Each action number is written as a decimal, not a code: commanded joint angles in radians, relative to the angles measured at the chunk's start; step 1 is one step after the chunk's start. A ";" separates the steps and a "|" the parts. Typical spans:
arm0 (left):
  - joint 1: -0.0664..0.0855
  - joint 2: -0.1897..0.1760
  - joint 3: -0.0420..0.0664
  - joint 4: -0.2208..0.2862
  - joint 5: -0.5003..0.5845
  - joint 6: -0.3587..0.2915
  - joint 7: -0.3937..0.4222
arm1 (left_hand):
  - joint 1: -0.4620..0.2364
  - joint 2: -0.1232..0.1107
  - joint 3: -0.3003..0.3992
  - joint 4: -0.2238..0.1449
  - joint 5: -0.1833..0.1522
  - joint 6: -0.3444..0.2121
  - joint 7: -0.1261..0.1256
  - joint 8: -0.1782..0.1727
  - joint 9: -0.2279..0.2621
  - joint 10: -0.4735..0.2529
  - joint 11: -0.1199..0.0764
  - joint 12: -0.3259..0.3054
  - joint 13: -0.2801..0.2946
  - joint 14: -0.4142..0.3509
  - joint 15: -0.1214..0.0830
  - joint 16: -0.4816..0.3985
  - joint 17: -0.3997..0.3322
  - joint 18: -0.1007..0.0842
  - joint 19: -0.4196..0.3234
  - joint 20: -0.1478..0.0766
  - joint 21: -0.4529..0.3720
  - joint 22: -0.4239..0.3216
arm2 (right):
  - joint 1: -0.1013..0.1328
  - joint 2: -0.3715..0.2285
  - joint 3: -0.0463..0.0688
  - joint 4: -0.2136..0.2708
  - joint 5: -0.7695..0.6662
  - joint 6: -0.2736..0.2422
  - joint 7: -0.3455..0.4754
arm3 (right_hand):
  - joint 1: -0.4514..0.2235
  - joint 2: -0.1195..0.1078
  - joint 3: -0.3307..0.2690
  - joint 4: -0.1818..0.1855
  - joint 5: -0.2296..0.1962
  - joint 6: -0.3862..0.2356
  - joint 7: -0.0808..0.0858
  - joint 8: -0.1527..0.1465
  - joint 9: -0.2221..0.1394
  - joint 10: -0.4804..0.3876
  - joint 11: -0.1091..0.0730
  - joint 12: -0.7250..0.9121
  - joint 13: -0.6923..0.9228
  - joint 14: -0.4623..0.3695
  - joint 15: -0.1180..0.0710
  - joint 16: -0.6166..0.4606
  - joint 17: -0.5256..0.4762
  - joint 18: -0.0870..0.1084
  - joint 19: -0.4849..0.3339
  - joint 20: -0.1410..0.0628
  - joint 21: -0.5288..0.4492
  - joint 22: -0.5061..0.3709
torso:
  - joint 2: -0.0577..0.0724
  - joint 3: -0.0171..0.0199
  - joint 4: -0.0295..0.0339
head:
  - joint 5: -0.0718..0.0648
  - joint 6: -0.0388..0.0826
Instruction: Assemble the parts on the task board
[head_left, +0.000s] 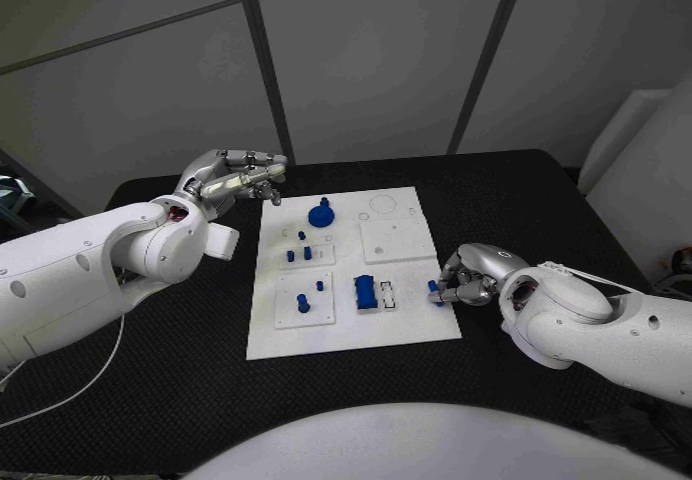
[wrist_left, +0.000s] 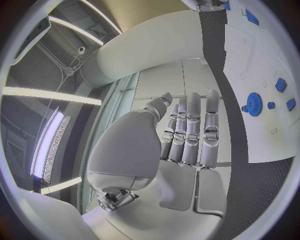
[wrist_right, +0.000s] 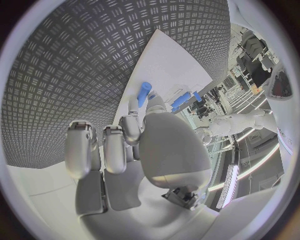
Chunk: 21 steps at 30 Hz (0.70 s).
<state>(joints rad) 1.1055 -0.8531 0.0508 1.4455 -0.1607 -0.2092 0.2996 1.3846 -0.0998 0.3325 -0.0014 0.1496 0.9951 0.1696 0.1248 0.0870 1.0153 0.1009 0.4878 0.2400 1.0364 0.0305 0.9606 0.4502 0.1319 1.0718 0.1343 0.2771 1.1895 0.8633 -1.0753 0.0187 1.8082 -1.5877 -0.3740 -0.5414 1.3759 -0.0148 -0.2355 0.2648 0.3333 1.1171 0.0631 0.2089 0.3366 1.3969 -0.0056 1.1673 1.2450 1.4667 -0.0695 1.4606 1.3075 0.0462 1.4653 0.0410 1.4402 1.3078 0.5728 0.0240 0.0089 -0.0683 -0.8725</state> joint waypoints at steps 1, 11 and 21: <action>0.001 -0.001 0.001 0.001 0.002 0.008 0.004 | -0.005 0.009 -0.004 0.000 -0.005 -0.009 0.001 0.005 -0.001 -0.006 -0.001 0.005 0.001 -0.003 0.005 -0.006 -0.002 0.049 0.003 0.004 -0.004 -0.001 | -0.005 0.004 -0.001 -0.002 -0.017 0.059 -0.015 | 0.020 0.002 0.001 -0.008 0.007 0.009 0.000 0.006 0.002 0.001 -0.007 -0.003 -0.002 0.069 -0.008 -0.003 0.088 0.001 0.015 -0.007 -0.002 0.058 | 0.000 0.0001 -0.0003 | -0.001 0.000; 0.001 -0.003 0.001 0.003 0.002 0.009 0.004 | -0.005 0.009 -0.004 0.000 -0.005 -0.009 0.001 0.005 -0.001 -0.006 -0.001 0.005 0.001 -0.003 0.005 -0.006 -0.002 0.049 0.003 0.004 -0.004 -0.001 | -0.016 0.029 -0.002 -0.013 -0.063 0.095 -0.029 | 0.077 0.017 0.021 -0.038 0.013 0.008 -0.005 0.007 0.006 -0.003 -0.013 -0.009 -0.005 0.069 -0.013 -0.004 0.086 0.002 0.014 -0.012 -0.003 0.057 | -0.001 0.0000 0.0004 | 0.000 0.000; 0.001 -0.008 0.001 0.007 0.002 0.008 0.003 | -0.005 0.009 -0.004 0.000 -0.005 -0.009 0.001 0.005 -0.001 -0.007 -0.001 0.005 0.001 -0.003 0.005 -0.006 -0.002 0.049 0.003 0.004 -0.004 -0.001 | -0.025 0.047 -0.001 -0.012 -0.158 0.076 -0.059 | 0.216 0.053 0.143 -0.113 -0.095 0.013 -0.006 0.001 0.008 -0.012 -0.016 -0.023 -0.009 0.069 -0.017 -0.003 0.090 0.000 0.016 -0.018 -0.002 0.061 | 0.000 -0.0008 0.0004 | 0.003 0.000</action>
<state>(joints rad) 1.1051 -0.8601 0.0508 1.4495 -0.1607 -0.2092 0.2994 1.3846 -0.0998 0.3325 -0.0014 0.1496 0.9948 0.1698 0.1248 0.0870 1.0153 0.1009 0.4878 0.2397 1.0364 0.0305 0.9605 0.4500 0.1319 1.0718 0.1343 0.2771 1.1893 0.8491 -1.0287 0.0274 1.8066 -1.6991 -0.3437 -0.5567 1.4983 -0.0420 -0.0989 0.1544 0.2297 1.1259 0.0616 0.2147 0.3442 1.3857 -0.0158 1.1437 1.2358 1.4690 -0.0827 1.4605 1.3074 0.0463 1.4653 0.0299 1.4402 1.3076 0.5720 0.0232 0.0091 -0.0661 -0.8725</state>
